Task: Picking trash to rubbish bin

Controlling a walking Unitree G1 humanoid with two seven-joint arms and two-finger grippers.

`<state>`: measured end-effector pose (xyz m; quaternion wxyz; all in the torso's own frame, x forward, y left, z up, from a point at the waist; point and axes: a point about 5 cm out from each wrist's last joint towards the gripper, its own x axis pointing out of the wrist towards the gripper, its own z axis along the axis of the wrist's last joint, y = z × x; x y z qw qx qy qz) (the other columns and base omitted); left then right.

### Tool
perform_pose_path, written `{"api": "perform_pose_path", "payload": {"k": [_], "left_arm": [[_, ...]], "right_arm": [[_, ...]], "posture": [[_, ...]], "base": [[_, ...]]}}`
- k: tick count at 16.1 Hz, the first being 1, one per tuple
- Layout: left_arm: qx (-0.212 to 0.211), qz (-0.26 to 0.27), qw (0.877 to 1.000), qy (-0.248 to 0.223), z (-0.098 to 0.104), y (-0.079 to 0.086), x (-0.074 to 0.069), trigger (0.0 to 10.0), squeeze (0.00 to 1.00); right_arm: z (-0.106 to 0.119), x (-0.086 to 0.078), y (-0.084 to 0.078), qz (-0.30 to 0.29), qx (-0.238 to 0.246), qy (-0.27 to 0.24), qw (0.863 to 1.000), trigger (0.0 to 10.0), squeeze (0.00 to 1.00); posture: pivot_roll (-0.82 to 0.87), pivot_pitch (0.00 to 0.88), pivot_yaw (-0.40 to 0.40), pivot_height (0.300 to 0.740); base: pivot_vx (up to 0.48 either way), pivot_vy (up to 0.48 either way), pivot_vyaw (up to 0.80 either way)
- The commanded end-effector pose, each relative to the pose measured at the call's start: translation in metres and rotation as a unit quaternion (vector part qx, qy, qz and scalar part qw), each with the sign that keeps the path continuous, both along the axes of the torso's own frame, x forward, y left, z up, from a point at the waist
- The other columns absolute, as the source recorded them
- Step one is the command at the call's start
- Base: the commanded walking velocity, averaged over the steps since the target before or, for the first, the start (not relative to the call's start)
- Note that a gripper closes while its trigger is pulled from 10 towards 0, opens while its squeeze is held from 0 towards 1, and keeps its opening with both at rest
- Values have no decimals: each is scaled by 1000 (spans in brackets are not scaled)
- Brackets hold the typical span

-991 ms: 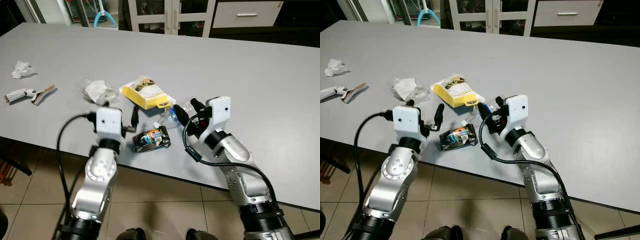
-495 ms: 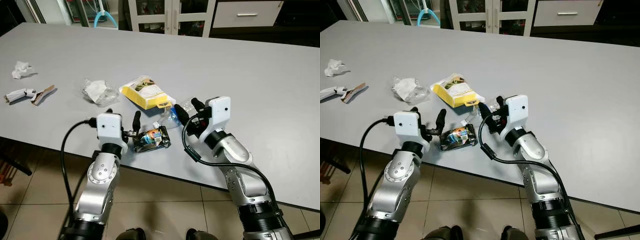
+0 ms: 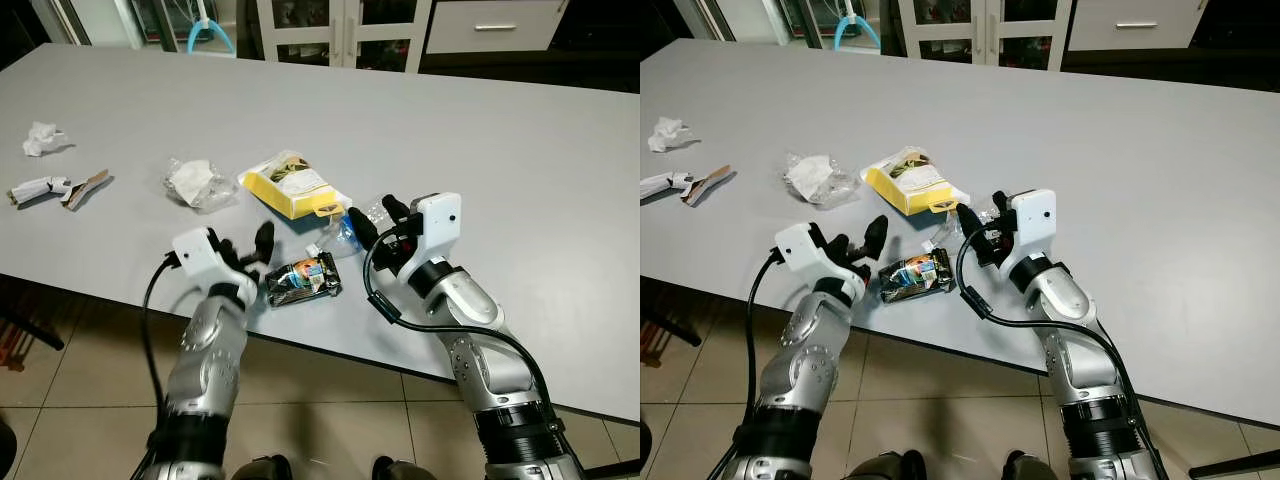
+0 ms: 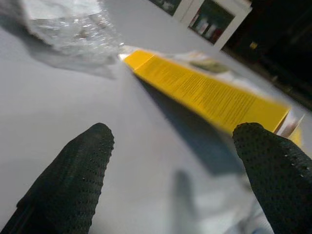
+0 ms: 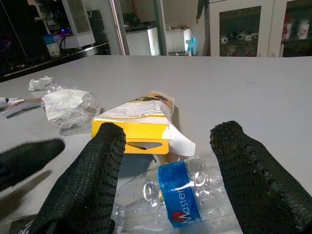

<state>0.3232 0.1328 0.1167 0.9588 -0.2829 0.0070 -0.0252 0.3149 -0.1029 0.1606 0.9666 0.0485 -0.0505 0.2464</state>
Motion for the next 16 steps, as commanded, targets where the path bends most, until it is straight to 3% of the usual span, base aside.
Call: {"api": "perform_pose_path", "payload": {"k": [1, 8, 16], "left_arm": [[-40, -12, 999, -7, 6, -5, 7, 10000, 0], [-112, -88, 990, -12, 18, -40, 29, 10000, 0], [-169, -109, 979, -38, 42, -60, 33, 10000, 0]], "right_arm": [[0, 0, 0, -3, -2, -2, 1000, 10000, 0], [2, 0, 0, 0, -4, -5, 1000, 10000, 0], [2, -1, -1, -1, -6, -6, 1000, 10000, 0]], "posture": [[-93, 135, 80, 740], [-112, 127, 77, 740], [-122, 124, 79, 740]], "base": [[0, 0, 0], [0, 0, 0], [0, 0, 0]]}}
